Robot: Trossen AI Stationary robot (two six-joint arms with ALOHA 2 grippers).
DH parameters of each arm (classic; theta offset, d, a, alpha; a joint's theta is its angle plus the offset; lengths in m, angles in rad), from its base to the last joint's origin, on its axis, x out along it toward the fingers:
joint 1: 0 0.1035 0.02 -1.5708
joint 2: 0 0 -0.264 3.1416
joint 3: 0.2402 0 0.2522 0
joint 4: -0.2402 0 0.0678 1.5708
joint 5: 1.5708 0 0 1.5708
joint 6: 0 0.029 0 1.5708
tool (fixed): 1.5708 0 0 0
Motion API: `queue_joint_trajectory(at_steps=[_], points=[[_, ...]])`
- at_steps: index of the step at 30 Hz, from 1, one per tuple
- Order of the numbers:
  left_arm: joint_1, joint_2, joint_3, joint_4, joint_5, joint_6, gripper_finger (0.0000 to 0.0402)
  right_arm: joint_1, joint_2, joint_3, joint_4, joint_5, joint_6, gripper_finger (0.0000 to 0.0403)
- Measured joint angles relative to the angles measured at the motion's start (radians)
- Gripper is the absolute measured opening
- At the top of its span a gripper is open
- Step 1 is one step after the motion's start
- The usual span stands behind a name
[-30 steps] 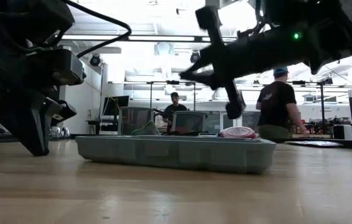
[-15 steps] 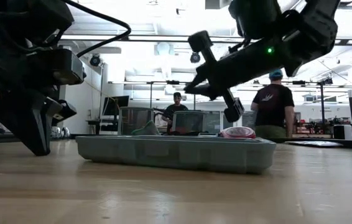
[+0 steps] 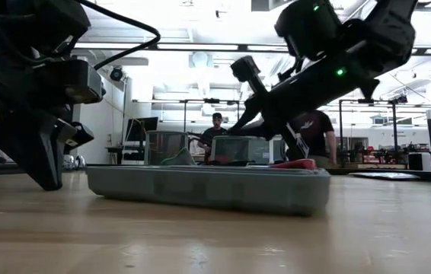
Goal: Prefit tool cases
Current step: Put the measuring tape into the tool case
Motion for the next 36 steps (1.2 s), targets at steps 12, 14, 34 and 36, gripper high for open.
queue_joint_trajectory(at_steps=[12,14,34,36], points=[[0.0,0.0,0.0,0.0,-0.022,0.001,0.0,0.076,-0.053,0.02,-0.041,0.012,-0.023,0.0],[0.0,0.0,0.0,0.0,-0.023,0.003,0.0,0.087,-0.053,0.02,-0.139,-0.016,0.06,0.0],[0.001,0.0,0.0,0.0,-0.025,0.008,0.0,0.107,-0.006,0.021,-0.093,-0.008,0.121,0.0],[0.001,0.0,0.0,-0.001,-0.025,0.009,0.0,0.106,-0.005,0.021,-0.074,0.003,0.115,0.0]])
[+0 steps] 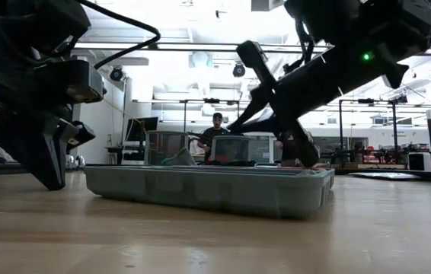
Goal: Prefit tool cases
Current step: Put the measuring tape into the tool case
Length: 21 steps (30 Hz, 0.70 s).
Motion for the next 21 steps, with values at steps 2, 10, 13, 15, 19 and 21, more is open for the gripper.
queue_joint_trajectory(at_steps=[2,10,13,15,19,21], points=[[0.0,0.0,0.0,0.0,0.0,0.0,0.0,0.001,-0.019,-0.002,0.004,0.021,-0.045,0.0],[0.0,0.0,0.0,0.0,0.0,0.001,0.0,-0.112,-0.264,0.006,-0.279,-0.037,-0.246,0.0],[0.0,0.0,0.0,0.0,0.0,0.001,0.0,-0.181,-0.335,0.029,-0.458,-0.176,-0.247,0.0],[0.0,0.0,0.0,0.0,0.0,0.001,0.0,-0.209,-0.346,0.03,-0.47,-0.236,-0.257,0.0],[0.0,0.0,0.0,0.0,-0.004,0.001,0.0,-0.209,-0.332,0.033,-0.363,-0.312,-0.299,0.0],[0.0,0.0,0.0,0.0,-0.009,0.001,0.0,-0.19,-0.303,0.033,-0.339,-0.309,-0.292,0.0]])
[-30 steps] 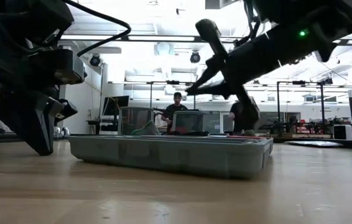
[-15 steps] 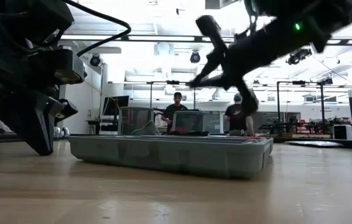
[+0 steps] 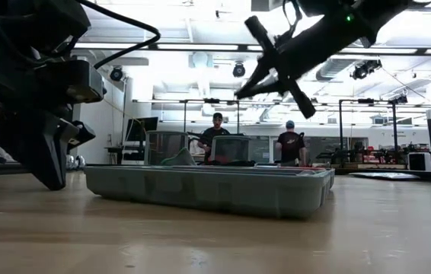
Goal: Prefit tool cases
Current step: Put the measuring tape into the tool case
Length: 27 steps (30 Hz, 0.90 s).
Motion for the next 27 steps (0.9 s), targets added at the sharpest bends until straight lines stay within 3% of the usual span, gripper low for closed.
queue_joint_trajectory(at_steps=[6,12,18,22,27], points=[[0.0,0.0,0.0,0.0,-0.009,0.0,0.0,0.062,0.109,-0.001,0.063,0.021,0.092,0.0],[0.0,0.0,0.0,0.001,-0.012,0.0,0.0,0.097,0.207,-0.001,0.25,0.026,0.096,0.0],[0.0,0.0,0.0,0.001,-0.013,-0.008,0.0,0.119,0.235,0.0,0.254,0.054,0.137,0.0],[0.0,0.0,0.0,0.0,-0.012,-0.01,0.0,0.156,0.19,0.06,0.02,0.113,0.142,0.0],[0.0,0.0,0.0,0.001,-0.011,-0.008,0.0,0.157,0.159,0.298,-0.616,0.019,0.123,0.0]])
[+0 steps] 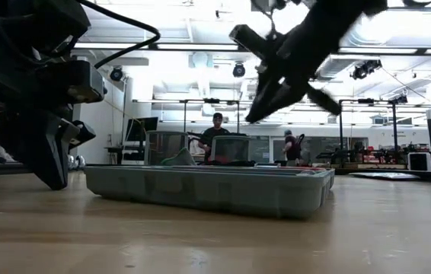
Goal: Prefit tool cases
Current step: Put the measuring tape into the tool case
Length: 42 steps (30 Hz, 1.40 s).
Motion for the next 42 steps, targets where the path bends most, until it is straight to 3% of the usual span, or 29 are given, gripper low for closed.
queue_joint_trajectory(at_steps=[3,8,21,42], points=[[0.0,0.0,0.0,0.0,-0.003,0.011,0.0,-0.008,0.005,0.113,-0.201,-0.106,-0.057,0.0],[0.0,0.0,0.0,0.0,-0.006,0.016,0.0,-0.022,0.009,0.129,-0.304,-0.255,-0.058,0.0],[0.0,0.0,0.0,0.0,-0.007,0.016,0.0,-0.028,0.085,0.023,-0.265,-0.338,-0.009,0.0],[0.0,0.0,0.0,-0.001,-0.006,0.007,0.0,-0.045,0.097,0.023,-0.249,-0.299,0.013,0.0]])
